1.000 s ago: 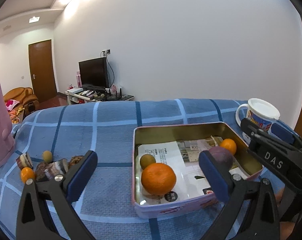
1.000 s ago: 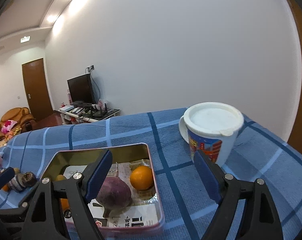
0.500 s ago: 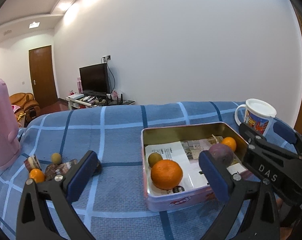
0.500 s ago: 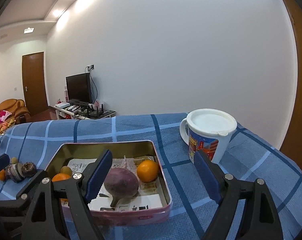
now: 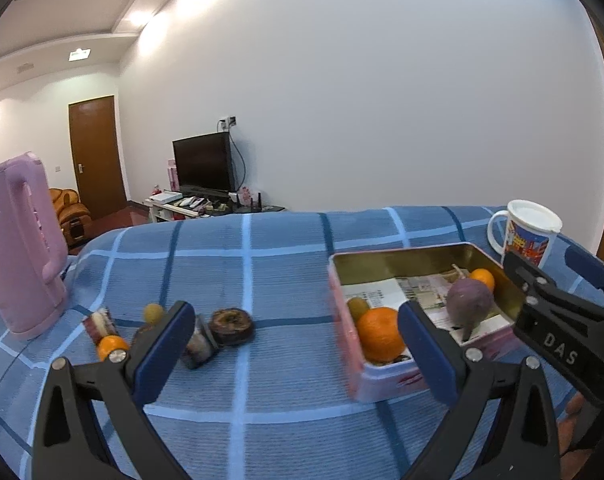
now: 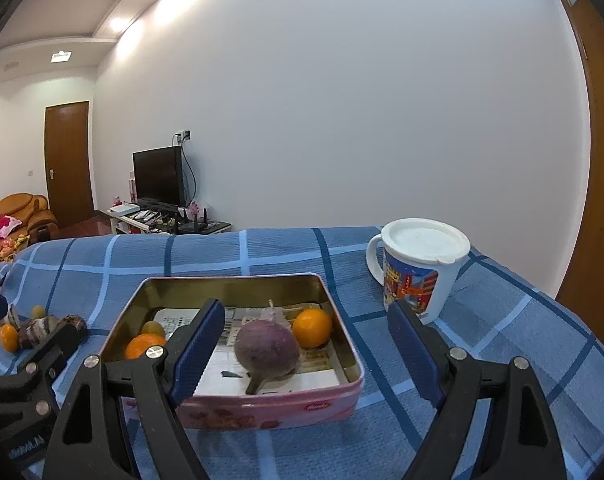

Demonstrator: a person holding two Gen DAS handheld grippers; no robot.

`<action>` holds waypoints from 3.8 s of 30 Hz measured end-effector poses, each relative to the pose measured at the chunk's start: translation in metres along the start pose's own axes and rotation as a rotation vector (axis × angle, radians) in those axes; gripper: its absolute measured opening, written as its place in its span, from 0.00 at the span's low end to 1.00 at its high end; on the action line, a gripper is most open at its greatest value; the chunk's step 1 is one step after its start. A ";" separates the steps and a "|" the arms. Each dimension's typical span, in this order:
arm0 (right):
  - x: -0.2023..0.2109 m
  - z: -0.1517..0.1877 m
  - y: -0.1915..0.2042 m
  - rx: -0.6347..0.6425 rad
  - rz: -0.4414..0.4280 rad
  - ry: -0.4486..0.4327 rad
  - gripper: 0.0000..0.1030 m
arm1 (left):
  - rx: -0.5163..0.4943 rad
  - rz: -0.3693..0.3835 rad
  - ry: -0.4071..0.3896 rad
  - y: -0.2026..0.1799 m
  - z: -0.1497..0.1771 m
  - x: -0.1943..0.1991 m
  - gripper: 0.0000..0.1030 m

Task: Organize fruits
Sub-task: 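Withdraw both open grippers from the tin toward the remaining fruits, then grasp the round pale-yellow cut fruit with the right gripper while the left approaches a mandarin, then lift the cut fruit with the right gripper while the left grasps the mandarin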

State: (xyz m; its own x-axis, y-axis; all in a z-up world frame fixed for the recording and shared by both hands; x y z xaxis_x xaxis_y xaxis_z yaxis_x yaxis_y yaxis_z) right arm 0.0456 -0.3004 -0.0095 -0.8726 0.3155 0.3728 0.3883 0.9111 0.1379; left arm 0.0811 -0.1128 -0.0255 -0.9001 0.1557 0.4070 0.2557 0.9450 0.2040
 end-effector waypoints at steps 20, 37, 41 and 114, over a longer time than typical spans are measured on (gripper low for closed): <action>0.016 0.023 0.080 0.048 -0.082 0.042 0.82 | 0.032 -0.065 0.028 0.074 0.024 0.006 1.00; 0.010 0.047 0.166 0.086 -0.250 0.150 0.82 | 0.153 -0.140 0.179 0.190 0.068 -0.016 1.00; 0.005 0.056 0.183 0.084 -0.311 0.206 0.82 | 0.201 -0.233 0.231 0.230 0.083 -0.015 1.00; 0.030 0.092 0.235 0.057 -0.658 0.459 0.42 | 0.242 0.059 0.167 0.192 0.072 -0.021 0.42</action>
State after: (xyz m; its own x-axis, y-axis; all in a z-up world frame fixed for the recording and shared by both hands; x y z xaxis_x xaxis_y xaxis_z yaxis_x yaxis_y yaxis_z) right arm 0.0833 -0.0526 -0.0505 -0.7040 -0.4202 0.5726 -0.1897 0.8882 0.4185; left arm 0.1236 0.0861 -0.0593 -0.8107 0.1820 0.5565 0.1965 0.9799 -0.0342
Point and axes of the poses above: each gripper's, at about its wrist camera, not at the fingertips, and x roughly against the way its jaws point, y to its left, z to its underside, the point moved 9 cm from there along -x, roughly the way its jaws point, and after that the axes turned 11 degrees about -x, right-handed, at the moved point
